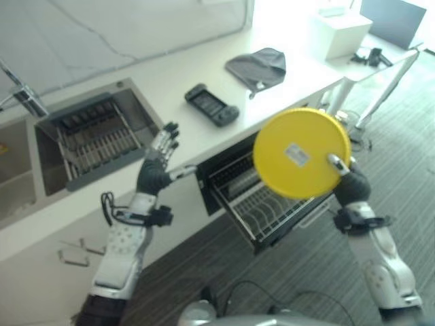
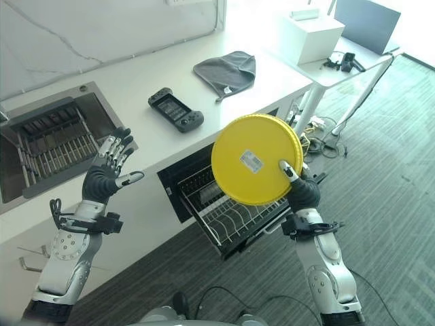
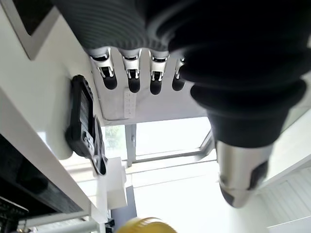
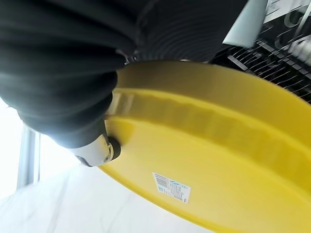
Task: Place the dishes in the dishwasher.
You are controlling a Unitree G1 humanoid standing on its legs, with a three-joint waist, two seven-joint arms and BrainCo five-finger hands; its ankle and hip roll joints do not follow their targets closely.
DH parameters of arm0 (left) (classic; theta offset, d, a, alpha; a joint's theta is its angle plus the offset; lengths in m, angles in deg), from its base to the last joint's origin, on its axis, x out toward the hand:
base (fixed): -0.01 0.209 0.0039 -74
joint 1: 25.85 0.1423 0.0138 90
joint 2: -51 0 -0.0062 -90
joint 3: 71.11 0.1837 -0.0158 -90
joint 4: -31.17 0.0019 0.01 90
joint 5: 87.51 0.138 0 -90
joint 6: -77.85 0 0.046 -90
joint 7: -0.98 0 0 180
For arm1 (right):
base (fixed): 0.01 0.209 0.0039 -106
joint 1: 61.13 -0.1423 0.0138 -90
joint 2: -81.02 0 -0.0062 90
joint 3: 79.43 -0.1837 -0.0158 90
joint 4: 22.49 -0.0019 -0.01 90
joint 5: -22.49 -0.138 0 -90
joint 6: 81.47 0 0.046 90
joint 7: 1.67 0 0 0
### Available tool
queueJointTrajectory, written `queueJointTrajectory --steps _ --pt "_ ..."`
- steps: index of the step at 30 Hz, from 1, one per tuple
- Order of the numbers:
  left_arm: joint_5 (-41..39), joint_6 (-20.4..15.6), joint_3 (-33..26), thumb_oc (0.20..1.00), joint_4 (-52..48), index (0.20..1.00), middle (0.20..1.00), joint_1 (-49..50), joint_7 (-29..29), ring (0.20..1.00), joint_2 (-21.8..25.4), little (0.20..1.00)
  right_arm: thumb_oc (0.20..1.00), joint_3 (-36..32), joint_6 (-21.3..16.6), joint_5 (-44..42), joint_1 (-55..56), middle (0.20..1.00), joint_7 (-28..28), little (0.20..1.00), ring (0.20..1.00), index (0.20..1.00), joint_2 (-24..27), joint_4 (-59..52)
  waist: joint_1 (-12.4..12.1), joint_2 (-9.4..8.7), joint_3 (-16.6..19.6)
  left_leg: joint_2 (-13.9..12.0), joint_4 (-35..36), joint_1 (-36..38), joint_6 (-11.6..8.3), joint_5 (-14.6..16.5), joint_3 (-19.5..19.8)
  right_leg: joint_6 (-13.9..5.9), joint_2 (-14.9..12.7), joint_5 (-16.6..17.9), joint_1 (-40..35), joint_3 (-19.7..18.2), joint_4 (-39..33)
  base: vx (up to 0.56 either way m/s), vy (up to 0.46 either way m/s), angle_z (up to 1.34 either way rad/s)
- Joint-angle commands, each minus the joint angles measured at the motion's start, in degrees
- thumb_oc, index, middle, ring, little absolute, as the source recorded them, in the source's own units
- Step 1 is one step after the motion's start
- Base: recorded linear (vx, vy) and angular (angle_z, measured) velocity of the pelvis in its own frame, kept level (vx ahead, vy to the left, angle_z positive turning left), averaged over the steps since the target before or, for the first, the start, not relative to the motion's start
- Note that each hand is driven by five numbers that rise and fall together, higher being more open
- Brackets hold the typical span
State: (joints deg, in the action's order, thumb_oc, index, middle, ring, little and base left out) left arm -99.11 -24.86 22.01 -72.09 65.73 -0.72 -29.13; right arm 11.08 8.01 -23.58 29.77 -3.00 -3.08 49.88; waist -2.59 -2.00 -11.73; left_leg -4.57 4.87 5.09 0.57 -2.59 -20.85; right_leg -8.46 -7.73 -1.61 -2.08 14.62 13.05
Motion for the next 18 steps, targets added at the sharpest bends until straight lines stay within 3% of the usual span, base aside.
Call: queueJointTrajectory --steps 1,2,4,5,7,11,15,18 --pt "11.13 -6.31 -0.17 1.0 -4.35 1.0 1.0 -1.03 -2.66 1.0 5.03 1.0 0.2 -1.99 -6.83 0.1 -2.67 0.2 4.24 0.2 0.2 0.2 -2.1 -3.82 -1.66 -1.17 3.7 3.13 0.13 -4.46 0.11 0.1 8.85 -0.91 0.53 3.13 -1.11 2.72 0.68 0.14 -0.287 -0.14" --pt "11.47 -6.04 -0.56 1.0 -4.51 1.0 1.0 -2.52 -2.27 1.0 6.33 1.0 0.2 -2.0 -7.69 -0.33 -2.6 0.2 3.95 0.2 0.2 0.2 -1.81 -3.78 -1.8 -1.15 3.58 1.94 0.13 -4.14 -1.04 0.3 9.68 -0.72 -1.92 2.31 -2.13 2.99 -5.65 0.13 -0.406 0.04" --pt "9.89 -6.41 -0.7 1.0 -5.64 1.0 1.0 -3.1 0.38 1.0 7.58 1.0 0.2 -2.51 -8.36 0.44 -1.77 0.2 3.22 0.2 0.2 0.2 -1.28 -4.96 -1.24 -1.51 3.1 0.2 0.13 -3.01 -2.64 1.26 10.47 -2.02 -6.16 7.44 -2.88 2.91 -13.68 0.14 -0.426 0.32" --pt "8.38 -6.16 -0.36 1.0 -6.26 1.0 1.0 -2.81 2.07 1.0 7.53 1.0 0.2 -2.64 -8.6 1.66 -1.36 0.2 2.45 0.2 0.2 0.2 -1.19 -5.87 -0.09 -1.69 2.86 -0.44 0.13 -2.1 -3.04 2.15 11.42 -2.69 -7.16 10.42 -2.3 0.39 -16.45 0.14 -0.341 0.44" --pt "10.12 -6.31 1.22 1.0 -5.92 1.0 1.0 -3.22 4.22 1.0 7.67 1.0 0.2 -2.49 -8.99 4.42 -0.77 0.2 1.01 0.2 0.2 0.2 -1.34 -7.11 1.99 -1.63 2.71 -1.04 0.13 -1.24 -2.73 3.14 13.31 -3.0 -7.05 11.14 -1.01 -5.84 -16.09 0.13 -0.315 0.48" --pt "13.7 -6.04 3.61 1.0 -5.97 1.0 1.0 -2.46 3.47 1.0 9.27 1.0 0.2 -2.57 -8.91 5.71 -2.23 0.2 -0.98 0.2 0.2 0.2 0.84 -7.03 2.3 -1.51 3.3 -3.45 0.13 -0.57 -4.04 3.66 12.91 -3.94 -7.4 9.94 -1.4 -3.7 -17.75 0.06 -0.276 0.56" --pt "13.13 -5.19 4.41 1.0 -5.6 1.0 1.0 -0.62 5.08 1.0 9.42 1.0 0.2 -2.18 -8.45 8.84 -3.57 0.2 -4.0 0.2 0.2 0.2 1.73 -6.76 2.12 -1.04 3.79 -6.23 0.13 -0.92 -5.22 1.72 12.25 -3.58 -6.06 8.29 -1.22 -3.45 -18.05 -0.04 -0.216 -0.3" --pt "8.35 -2.5 4.84 1.0 -4.86 1.0 1.0 2.07 7.15 1.0 10.1 1.0 0.2 -2.14 -9.6 20.17 -3.82 0.2 -6.1 0.2 0.2 0.2 5.05 -8.0 2.84 0.66 4.76 -8.67 0.13 -0.98 -7.15 0.48 10.88 -3.1 -5.16 5.97 -1.86 -2.99 -18.05 -0.05 -0.114 -0.09"
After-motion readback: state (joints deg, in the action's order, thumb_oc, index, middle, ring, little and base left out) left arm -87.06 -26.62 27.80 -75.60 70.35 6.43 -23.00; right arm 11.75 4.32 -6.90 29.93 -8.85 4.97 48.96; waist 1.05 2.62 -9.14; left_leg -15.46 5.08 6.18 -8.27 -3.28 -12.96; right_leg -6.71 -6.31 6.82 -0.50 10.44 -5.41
